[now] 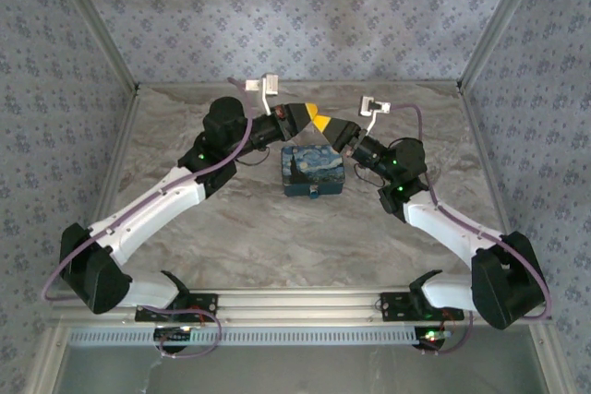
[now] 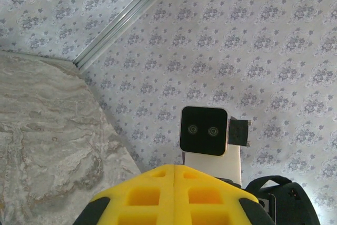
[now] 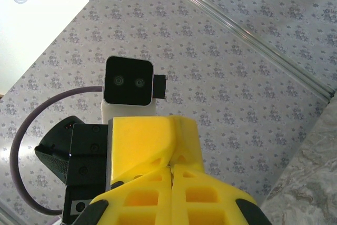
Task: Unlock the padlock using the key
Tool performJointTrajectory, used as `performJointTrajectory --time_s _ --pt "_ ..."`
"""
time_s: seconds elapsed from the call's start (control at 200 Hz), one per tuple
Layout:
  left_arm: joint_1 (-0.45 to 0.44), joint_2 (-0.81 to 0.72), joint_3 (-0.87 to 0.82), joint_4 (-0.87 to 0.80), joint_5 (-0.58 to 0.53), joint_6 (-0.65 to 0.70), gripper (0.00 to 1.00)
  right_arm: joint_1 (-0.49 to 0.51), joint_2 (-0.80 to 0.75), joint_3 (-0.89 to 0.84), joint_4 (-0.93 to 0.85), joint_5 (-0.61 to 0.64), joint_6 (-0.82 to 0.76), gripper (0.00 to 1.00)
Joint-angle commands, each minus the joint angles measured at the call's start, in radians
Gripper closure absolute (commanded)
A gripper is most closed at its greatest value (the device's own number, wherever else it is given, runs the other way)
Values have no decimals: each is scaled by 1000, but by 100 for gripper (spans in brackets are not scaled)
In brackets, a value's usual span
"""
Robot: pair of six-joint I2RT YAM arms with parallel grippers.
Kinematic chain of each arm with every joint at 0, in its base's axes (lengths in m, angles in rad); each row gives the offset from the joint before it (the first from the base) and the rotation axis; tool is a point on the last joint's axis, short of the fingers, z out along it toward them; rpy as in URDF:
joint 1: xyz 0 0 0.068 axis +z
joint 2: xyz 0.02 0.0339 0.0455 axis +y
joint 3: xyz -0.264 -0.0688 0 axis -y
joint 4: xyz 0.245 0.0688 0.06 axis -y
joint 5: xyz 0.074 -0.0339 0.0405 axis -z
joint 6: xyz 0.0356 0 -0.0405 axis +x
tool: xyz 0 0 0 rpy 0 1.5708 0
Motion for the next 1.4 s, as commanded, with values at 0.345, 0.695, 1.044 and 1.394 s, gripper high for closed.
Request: performJointTrajectory --time_s 0.345,0.695,1.044,1.394 --pt "8 -92 -38 -17 -42 17 51 -20 -82 18 -190 -38 -149 100" --pt "52 -251 -176 -287 -95 88 34 -113 -262 110 -842 -17 -550 100" --pt "-83 -180 -471 -208 -140 -53 27 -166 -159 174 -1197 334 -874 100" --pt "-96 69 -464 3 -152 -11 24 -162 -96 106 -1165 425 -880 100"
